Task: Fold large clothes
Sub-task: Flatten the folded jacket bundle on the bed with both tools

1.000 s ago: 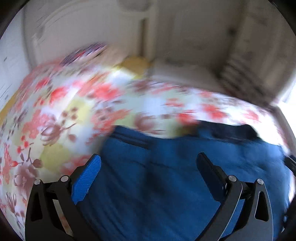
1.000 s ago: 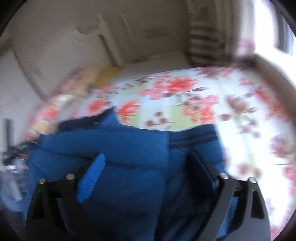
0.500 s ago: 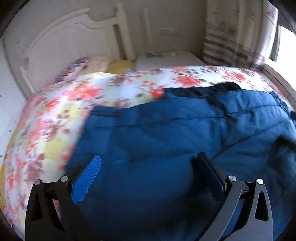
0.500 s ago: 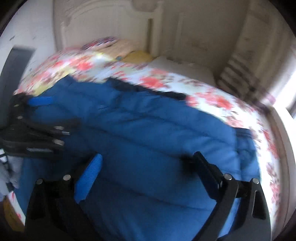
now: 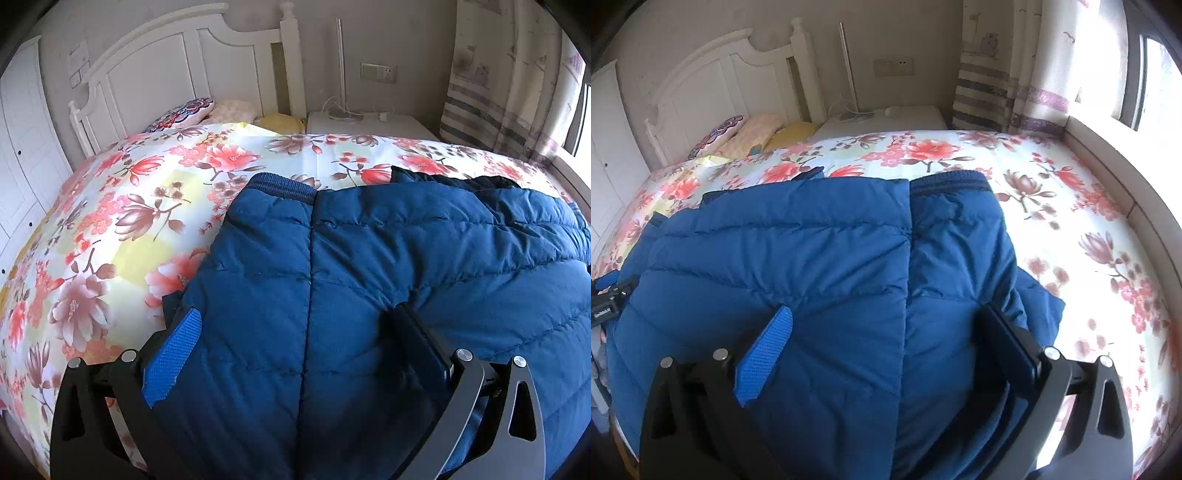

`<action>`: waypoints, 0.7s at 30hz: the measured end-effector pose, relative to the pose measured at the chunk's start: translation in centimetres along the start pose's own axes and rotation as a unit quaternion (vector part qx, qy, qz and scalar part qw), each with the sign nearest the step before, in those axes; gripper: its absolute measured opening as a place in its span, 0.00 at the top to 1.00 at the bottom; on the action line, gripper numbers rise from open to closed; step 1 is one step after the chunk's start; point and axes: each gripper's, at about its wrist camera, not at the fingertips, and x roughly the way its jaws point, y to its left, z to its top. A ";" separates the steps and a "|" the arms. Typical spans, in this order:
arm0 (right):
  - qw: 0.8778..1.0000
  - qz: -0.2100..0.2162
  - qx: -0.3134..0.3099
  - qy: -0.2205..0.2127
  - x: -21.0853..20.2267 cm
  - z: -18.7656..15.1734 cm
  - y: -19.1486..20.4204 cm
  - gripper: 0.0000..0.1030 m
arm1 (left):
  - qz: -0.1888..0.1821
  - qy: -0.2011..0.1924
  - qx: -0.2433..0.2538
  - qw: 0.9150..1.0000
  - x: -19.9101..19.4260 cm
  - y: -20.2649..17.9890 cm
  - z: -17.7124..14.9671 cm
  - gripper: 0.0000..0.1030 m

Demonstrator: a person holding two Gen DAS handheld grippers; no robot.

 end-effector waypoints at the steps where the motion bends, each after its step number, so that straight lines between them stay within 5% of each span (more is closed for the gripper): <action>1: 1.000 0.004 0.003 -0.002 -0.1 -0.1 0.0 0.02 | 0.000 0.000 0.000 1.000 0.0 0.0 0.0 0.04; 11: 1.000 -0.022 -0.012 -0.015 -1.0 0.1 1.7 0.03 | 0.036 -0.008 0.018 0.999 -2.0 -0.9 0.0 0.04; 13: 0.998 -0.041 -0.033 -0.044 -3.0 -0.1 3.2 0.03 | 0.004 -0.024 0.020 1.000 -4.2 -1.8 -0.3 0.04; 18: 0.991 0.022 -0.117 -0.067 -6.7 -2.0 9.9 0.03 | -0.053 -0.025 0.073 0.996 -6.4 -6.9 -2.2 0.04; 21: 0.980 0.033 -0.192 -0.037 -5.5 -4.6 14.1 0.03 | -0.034 -0.018 0.094 0.995 -4.8 -8.9 -3.9 0.04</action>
